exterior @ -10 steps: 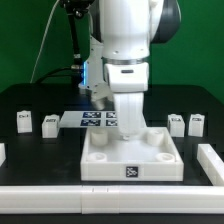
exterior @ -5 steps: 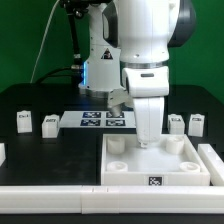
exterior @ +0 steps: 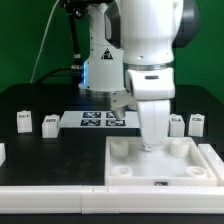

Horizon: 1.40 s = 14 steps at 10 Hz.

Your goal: Assemble one leg

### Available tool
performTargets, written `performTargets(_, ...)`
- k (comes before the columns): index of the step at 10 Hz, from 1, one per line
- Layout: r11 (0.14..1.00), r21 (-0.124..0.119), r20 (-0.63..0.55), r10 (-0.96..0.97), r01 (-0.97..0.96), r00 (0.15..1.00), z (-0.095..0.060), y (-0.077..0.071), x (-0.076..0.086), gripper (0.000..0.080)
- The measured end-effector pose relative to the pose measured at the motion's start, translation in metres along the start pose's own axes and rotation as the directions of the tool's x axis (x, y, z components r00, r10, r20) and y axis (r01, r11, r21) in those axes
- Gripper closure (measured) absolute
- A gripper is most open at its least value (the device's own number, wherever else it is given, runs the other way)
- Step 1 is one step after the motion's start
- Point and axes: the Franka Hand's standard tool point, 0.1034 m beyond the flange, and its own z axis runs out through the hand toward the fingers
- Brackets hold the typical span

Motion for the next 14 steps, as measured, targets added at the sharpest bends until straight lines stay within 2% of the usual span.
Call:
performTargets(1,1.0,-0.013,-0.007,-0.004,0.004,1.0,0.0015,0.0124,0.0051,0.0738)
performTargets(3,1.0,-0.006,-0.006,-0.004,0.004,1.0,0.0033,0.0129,0.0053,0.0746)
performTargets(4,1.0,0.005,-0.003,-0.004,0.004,1.0,0.0033,0.013,0.0054,0.0746)
performTargets(7,1.0,0.007,-0.003,0.004,-0.004,1.0,0.0033,0.013,0.0048,0.0746)
performTargets(8,1.0,0.007,-0.003,0.004,-0.004,1.0,0.0033,0.013,0.0044,0.0665)
performTargets(9,1.0,0.006,-0.003,0.005,-0.005,1.0,0.0033,0.0131,0.0041,0.0452)
performTargets(10,1.0,0.005,-0.003,0.005,-0.005,1.0,0.003,0.0135,0.004,0.0452)
performTargets(11,1.0,0.003,-0.004,0.006,-0.006,1.0,0.0028,0.0139,0.0038,0.0276)
performTargets(12,1.0,0.002,-0.004,0.006,-0.006,1.0,0.0026,0.0142,0.0037,0.0177)
performTargets(14,1.0,0.001,-0.004,0.006,-0.006,1.0,0.0025,0.0144,0.0035,0.0155)
